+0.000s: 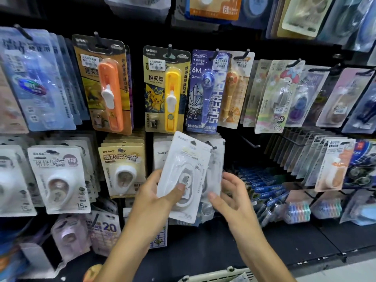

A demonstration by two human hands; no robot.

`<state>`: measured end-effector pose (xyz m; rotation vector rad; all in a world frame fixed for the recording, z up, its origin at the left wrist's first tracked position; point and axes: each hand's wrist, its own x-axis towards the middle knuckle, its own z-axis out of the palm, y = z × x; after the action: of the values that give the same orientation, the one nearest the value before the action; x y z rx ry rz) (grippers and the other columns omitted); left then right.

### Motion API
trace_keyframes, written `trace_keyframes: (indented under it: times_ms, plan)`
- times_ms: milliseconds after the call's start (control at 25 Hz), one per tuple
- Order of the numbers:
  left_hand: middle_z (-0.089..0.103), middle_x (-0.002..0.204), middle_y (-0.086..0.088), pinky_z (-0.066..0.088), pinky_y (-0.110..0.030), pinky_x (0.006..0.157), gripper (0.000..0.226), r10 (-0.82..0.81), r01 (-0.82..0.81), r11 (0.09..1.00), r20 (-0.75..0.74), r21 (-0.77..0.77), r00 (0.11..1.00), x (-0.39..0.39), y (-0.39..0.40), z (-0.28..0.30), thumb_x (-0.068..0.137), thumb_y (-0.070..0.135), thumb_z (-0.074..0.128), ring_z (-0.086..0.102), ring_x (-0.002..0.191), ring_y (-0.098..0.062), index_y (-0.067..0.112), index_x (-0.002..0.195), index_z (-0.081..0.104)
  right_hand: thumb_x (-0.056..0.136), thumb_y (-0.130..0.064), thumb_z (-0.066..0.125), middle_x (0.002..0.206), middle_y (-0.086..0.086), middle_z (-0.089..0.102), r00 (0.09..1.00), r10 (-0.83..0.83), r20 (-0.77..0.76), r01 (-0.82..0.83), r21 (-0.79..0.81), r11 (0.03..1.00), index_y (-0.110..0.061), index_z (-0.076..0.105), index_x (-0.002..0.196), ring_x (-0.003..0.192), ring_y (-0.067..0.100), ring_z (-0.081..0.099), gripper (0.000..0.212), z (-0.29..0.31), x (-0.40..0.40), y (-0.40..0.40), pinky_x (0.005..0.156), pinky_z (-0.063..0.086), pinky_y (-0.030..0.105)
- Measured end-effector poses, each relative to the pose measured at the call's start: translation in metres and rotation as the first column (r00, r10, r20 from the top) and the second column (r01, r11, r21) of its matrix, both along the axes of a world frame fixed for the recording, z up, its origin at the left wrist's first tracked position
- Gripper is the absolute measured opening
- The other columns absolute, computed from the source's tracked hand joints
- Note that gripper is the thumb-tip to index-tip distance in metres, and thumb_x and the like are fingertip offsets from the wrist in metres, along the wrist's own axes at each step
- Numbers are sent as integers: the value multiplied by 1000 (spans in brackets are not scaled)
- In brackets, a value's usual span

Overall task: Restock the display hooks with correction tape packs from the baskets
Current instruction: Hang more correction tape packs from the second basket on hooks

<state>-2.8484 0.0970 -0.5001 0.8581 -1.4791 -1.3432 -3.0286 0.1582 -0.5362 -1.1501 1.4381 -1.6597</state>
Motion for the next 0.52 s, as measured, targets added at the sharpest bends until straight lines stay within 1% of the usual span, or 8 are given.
trace_keyframes:
  times_ms: [80,160,200,320,400,440,480,520]
  plan:
    - [78,103,9,60,-23,73,23,-54,56,998,52,-25,997,-10,2,-7,93,16,72,75,92,-9,33,108,68,67,-56,83,126,-25,62,999,-22,-37,21,-33,999,-53,53,116,118,-5,59,57,-1,7,-2,90,52,25]
    - [76,109,10,59,-34,86,23,-81,87,995,117,-45,990,-18,4,-13,91,25,74,73,100,-10,37,110,68,75,-40,86,119,-18,68,1000,-23,11,24,-51,998,-46,56,112,110,2,65,48,1,8,-6,88,54,26]
    - [75,111,12,56,-35,91,25,-98,106,993,140,-52,985,-21,5,-16,89,30,74,71,103,-8,41,111,67,80,-29,84,115,-15,71,1000,-21,23,22,-61,998,-42,56,111,105,6,69,44,3,8,-6,84,56,25]
    - [73,112,20,54,-25,90,27,-127,150,983,198,-110,972,-25,7,-19,90,39,69,69,103,1,50,113,63,85,-6,77,109,-9,75,997,-22,73,30,-98,995,-32,59,114,95,13,74,43,7,6,-4,74,57,21]
    - [68,113,22,51,-24,91,28,49,57,960,365,-273,930,-26,4,-18,88,53,63,63,107,1,46,115,63,86,0,75,114,-4,75,994,-38,99,49,-111,993,-33,64,116,99,14,73,46,14,2,-7,77,60,26]
    - [63,118,23,47,-26,97,33,181,5,922,445,-387,877,-26,1,-18,88,56,61,58,113,-2,41,118,63,87,-1,74,120,-5,73,995,-57,84,66,-98,993,-36,64,118,107,14,71,48,19,-3,-10,85,59,31]
    - [57,128,22,42,-26,104,39,304,-39,874,481,-485,822,-26,-1,-16,89,54,59,51,122,-5,37,123,63,88,-3,73,129,-8,68,996,-80,50,83,-71,994,-39,63,120,115,13,66,49,24,-8,-14,92,56,32]
    - [50,140,19,34,-26,111,43,372,-58,843,501,-535,781,-24,-2,-15,90,50,59,41,133,-7,33,130,60,90,-7,73,135,-12,61,995,-99,3,99,-33,995,-42,62,124,121,9,60,50,28,-13,-17,95,52,28]
